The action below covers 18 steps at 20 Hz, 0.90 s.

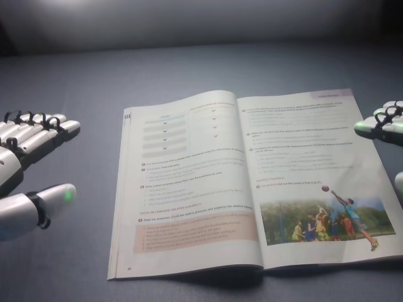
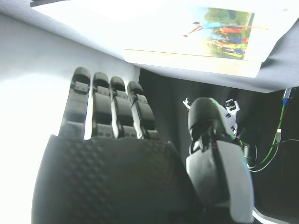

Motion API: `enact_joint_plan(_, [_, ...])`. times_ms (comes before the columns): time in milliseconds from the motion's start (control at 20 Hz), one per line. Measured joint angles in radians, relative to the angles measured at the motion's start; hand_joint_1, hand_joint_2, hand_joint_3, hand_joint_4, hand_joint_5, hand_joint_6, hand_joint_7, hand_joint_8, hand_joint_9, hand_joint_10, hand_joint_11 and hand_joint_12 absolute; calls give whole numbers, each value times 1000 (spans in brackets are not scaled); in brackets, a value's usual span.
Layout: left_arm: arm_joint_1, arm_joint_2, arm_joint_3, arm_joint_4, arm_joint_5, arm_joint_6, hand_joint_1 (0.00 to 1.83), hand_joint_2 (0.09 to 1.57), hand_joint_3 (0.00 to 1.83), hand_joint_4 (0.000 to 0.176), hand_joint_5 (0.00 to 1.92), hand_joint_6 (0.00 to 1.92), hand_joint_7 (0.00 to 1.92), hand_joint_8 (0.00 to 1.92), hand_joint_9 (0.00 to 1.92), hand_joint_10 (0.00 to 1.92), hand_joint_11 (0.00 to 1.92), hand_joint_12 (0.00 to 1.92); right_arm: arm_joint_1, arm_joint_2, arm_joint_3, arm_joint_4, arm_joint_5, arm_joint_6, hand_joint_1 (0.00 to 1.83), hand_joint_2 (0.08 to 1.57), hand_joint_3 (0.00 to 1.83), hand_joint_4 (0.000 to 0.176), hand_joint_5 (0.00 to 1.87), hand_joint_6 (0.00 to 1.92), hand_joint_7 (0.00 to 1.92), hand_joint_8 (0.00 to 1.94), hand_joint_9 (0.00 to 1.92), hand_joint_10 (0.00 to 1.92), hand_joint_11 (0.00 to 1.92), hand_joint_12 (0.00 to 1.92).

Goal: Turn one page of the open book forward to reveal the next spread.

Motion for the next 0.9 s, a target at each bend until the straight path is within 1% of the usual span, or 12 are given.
enact_joint_plan(200, [0, 0, 0, 0, 2, 0, 0, 1409, 10, 0, 56, 4, 10, 4, 17, 6, 9, 74, 4, 0, 1, -16, -20, 7, 0, 1425, 7, 0, 79, 6, 94, 7, 69, 14, 30, 13])
enact_joint_plan(300, [0, -1, 0, 0, 2, 0, 0, 1427, 13, 0, 71, 8, 22, 7, 35, 10, 27, 82, 15, -4, 5, -49, -43, 10, 0, 1432, 7, 0, 68, 1, 72, 0, 29, 0, 2, 0])
enact_joint_plan(350, [0, -1, 0, 1, 3, -1, 0, 1424, 11, 0, 72, 7, 22, 6, 35, 9, 26, 81, 22, -11, 12, -72, -58, 17, 0, 1442, 11, 0, 70, 1, 71, 0, 20, 0, 0, 0])
enact_joint_plan(500, [0, -1, 0, 0, 5, -2, 0, 1433, 11, 0, 72, 5, 16, 2, 22, 2, 16, 77, 61, -31, 32, -165, -131, 60, 0, 1392, 0, 0, 56, 2, 63, 2, 21, 6, 39, 17])
enact_joint_plan(600, [0, -1, 0, 2, 5, -4, 0, 1426, 6, 0, 71, 4, 20, 3, 29, 5, 16, 77, 79, -43, 43, -197, -170, 60, 0, 1347, 0, 0, 83, 3, 91, 4, 66, 8, 64, 23])
enact_joint_plan(750, [0, -1, 1, 3, 5, -5, 0, 1421, 2, 0, 71, 2, 23, 3, 30, 3, 14, 76, 90, -56, 51, -246, -225, 60, 0, 1306, 0, 0, 80, 2, 78, 0, 63, 2, 46, 12])
enact_joint_plan(900, [0, -1, 1, 3, 6, -6, 0, 1428, 3, 0, 57, 0, 4, 0, 10, 0, 0, 54, 98, -68, 57, -280, -265, 61, 0, 1316, 0, 0, 106, 11, 92, 8, 60, 6, 40, 10])
